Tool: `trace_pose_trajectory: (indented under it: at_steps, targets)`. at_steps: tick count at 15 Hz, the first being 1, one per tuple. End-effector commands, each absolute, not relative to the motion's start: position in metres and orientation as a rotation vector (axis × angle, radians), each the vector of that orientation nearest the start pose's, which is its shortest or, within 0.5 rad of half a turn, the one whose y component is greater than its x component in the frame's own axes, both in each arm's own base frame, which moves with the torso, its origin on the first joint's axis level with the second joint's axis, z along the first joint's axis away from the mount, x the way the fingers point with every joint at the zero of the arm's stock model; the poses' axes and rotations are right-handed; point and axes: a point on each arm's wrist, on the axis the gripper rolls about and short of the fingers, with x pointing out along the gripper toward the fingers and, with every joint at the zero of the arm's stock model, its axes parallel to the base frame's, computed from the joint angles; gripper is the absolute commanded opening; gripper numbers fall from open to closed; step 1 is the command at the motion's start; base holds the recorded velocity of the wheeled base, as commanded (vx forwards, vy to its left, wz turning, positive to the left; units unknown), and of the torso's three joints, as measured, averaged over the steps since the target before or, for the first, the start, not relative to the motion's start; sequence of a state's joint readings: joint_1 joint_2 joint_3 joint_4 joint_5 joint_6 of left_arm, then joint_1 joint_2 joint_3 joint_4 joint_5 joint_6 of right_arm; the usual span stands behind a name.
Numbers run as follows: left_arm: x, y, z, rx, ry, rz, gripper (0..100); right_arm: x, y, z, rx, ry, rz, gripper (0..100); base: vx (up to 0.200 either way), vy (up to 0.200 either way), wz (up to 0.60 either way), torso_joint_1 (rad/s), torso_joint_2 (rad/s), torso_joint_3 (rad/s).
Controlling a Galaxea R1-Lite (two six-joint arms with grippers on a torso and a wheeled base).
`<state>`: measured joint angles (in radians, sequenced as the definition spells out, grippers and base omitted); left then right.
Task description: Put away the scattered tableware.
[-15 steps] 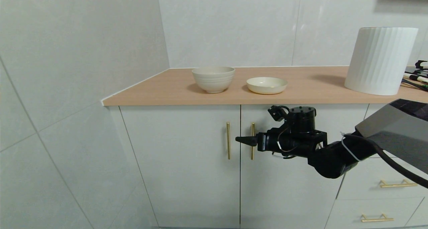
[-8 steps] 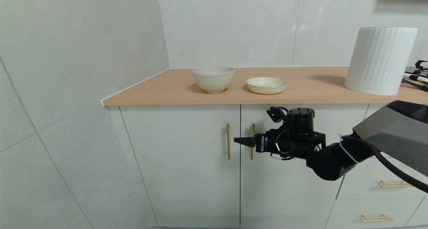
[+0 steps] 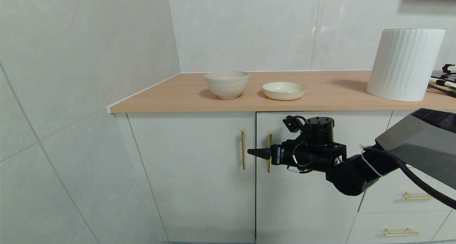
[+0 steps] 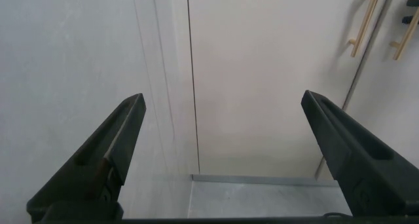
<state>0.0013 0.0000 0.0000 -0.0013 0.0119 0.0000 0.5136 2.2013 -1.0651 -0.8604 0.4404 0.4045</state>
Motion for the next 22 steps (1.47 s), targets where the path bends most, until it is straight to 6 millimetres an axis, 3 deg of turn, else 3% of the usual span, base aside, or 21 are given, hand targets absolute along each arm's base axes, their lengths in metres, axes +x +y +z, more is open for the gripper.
trace_pose_trajectory:
  at_steps: [1,11,22]
  targets:
    - [-0.023,0.0,0.076,-0.002,-0.002,0.014,100,0.353,0.214,0.089,0.36,0.479,0.891,100,0.0,0.0,0.0,0.0,0.0,0.0]
    - [-0.023,0.0,0.076,0.0,-0.002,0.014,100,0.299,0.186,0.107,0.366,0.512,1.008,100,0.0,0.0,0.0,0.0,0.0,0.0]
    - [-0.023,0.0,0.075,0.009,0.0,0.014,100,0.269,0.171,0.112,0.375,0.54,1.065,100,0.0,0.0,0.0,0.0,0.0,0.0]
